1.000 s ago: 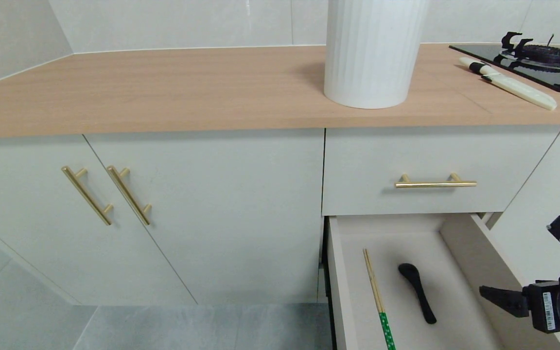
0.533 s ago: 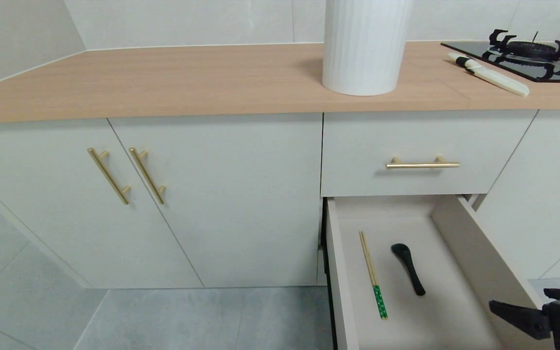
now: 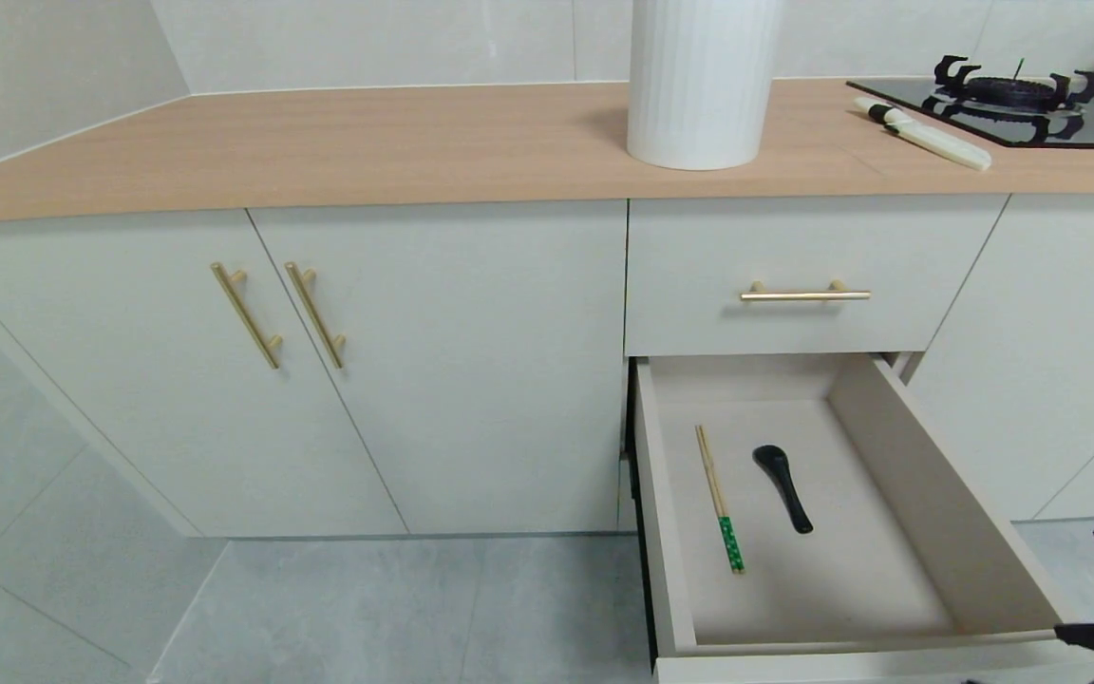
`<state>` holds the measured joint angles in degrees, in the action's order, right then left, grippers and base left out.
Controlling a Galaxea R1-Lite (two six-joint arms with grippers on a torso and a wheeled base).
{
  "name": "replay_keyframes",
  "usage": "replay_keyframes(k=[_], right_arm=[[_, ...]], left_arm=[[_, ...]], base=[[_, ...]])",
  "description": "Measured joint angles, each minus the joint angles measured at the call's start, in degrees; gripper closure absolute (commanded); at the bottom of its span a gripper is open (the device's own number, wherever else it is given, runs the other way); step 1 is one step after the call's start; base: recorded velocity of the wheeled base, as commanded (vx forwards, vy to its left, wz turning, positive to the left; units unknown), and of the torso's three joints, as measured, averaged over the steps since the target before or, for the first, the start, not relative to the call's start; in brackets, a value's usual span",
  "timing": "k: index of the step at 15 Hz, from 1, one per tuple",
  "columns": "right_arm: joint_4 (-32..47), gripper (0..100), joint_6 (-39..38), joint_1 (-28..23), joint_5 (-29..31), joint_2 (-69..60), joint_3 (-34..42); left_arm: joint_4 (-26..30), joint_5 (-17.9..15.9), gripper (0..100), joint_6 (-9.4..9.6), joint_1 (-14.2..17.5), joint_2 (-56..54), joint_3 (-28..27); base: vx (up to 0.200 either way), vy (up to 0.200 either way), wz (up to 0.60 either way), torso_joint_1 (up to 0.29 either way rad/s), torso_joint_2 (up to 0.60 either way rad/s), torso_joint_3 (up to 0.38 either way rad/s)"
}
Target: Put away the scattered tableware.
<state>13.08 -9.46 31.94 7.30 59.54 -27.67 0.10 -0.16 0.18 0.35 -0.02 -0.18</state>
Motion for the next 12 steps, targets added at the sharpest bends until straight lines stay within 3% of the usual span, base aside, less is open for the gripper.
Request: replay_keyframes(k=[4, 8, 12], right_arm=[[5.28, 0, 0.32, 4.08, -3.17, 2.89, 0.17], [4.60, 0, -0.17, 5.21, -3.07, 7.85, 0.66], [0.29, 0, -5.38, 5.13, -0.20, 13.71, 0.67]], left_arm=[[0.00, 0.00, 0, -0.02, -0.05, 0.00, 0.05], [0.00, 0.00, 0, -0.02, -0.02, 0.00, 0.02], [0.00, 0.05, 0, 0.00, -0.02, 0.00, 0.00]], base=[[0.000, 0.000, 0.00, 0.000, 0.00, 0.000], [0.000, 0.000, 0.00, 0.000, 0.00, 0.000], [0.000, 0.000, 0.00, 0.000, 0.00, 0.000]])
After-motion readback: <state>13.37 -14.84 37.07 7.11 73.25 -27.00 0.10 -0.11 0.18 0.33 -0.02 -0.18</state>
